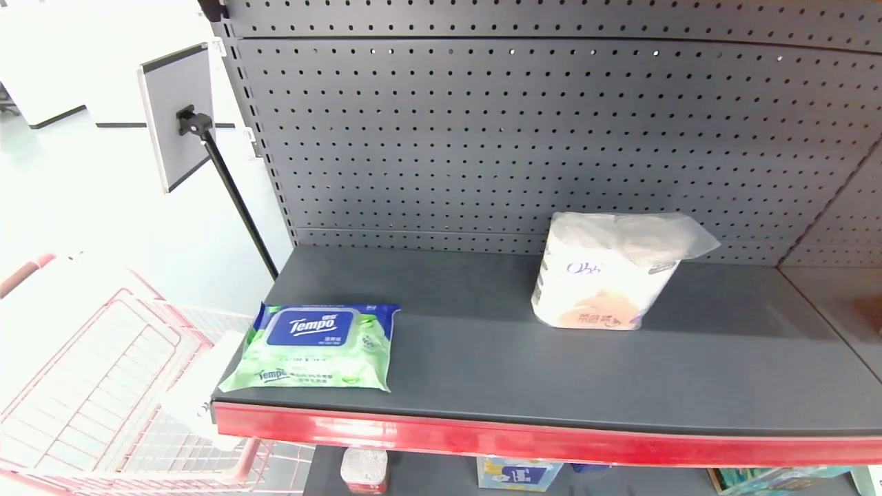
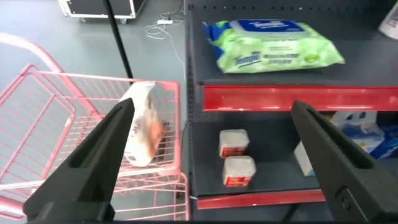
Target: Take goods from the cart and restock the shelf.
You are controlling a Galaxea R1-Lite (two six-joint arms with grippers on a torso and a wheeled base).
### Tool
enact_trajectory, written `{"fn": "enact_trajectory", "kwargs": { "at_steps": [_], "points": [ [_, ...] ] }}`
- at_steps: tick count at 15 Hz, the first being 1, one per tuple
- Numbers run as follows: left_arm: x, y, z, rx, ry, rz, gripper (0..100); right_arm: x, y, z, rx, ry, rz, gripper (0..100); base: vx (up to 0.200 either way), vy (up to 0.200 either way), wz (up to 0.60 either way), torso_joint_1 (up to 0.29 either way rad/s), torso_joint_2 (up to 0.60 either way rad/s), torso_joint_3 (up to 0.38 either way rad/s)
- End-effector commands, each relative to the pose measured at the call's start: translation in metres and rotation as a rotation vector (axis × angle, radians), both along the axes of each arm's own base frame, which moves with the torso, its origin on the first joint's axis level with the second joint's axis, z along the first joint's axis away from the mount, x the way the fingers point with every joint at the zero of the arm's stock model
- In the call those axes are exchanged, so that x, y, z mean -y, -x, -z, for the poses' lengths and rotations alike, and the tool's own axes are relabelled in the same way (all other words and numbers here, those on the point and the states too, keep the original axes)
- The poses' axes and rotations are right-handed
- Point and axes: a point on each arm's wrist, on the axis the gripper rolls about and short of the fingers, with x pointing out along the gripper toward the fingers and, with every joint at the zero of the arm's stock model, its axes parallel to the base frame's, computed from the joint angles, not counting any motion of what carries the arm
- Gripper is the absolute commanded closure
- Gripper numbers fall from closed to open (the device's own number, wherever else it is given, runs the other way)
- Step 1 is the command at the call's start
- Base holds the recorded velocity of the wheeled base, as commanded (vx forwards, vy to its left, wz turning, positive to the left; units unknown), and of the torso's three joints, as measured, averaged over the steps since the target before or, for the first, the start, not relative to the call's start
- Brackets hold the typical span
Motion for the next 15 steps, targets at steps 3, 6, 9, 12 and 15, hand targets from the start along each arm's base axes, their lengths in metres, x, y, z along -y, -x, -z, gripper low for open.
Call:
{"fn": "enact_trajectory", "kwargs": {
  "at_steps": [3, 6, 9, 12, 15],
  "points": [
    [0.0000, -0.0001, 0.0000, -0.001, 0.002, -0.001, 0, 0.0000, 0.0000, 0.0000, 0.000, 0.000, -0.001, 0, 0.000, 0.200, 0.00, 0.001, 0.01, 0.001],
    [0.0000, -0.0001, 0.0000, -0.001, 0.002, 0.000, 0, 0.0000, 0.0000, 0.0000, 0.000, 0.000, -0.001, 0, 0.000, 0.200, 0.00, 0.001, 0.00, 0.001],
    [0.0000, -0.0001, 0.0000, -0.001, 0.002, 0.000, 0, 0.0000, 0.0000, 0.0000, 0.000, 0.000, -0.001, 0, 0.000, 0.200, 0.00, -0.001, 0.00, -0.001],
    [0.0000, -0.0001, 0.0000, -0.001, 0.000, 0.000, 0, 0.0000, 0.0000, 0.0000, 0.000, 0.000, -0.001, 0, 0.000, 0.200, 0.00, 0.004, 0.00, 0.001],
    [0.0000, -0.0001, 0.0000, -0.001, 0.000, 0.000, 0, 0.0000, 0.0000, 0.0000, 0.000, 0.000, -0.001, 0, 0.000, 0.200, 0.00, -0.001, 0.00, 0.001]
  ]
}}
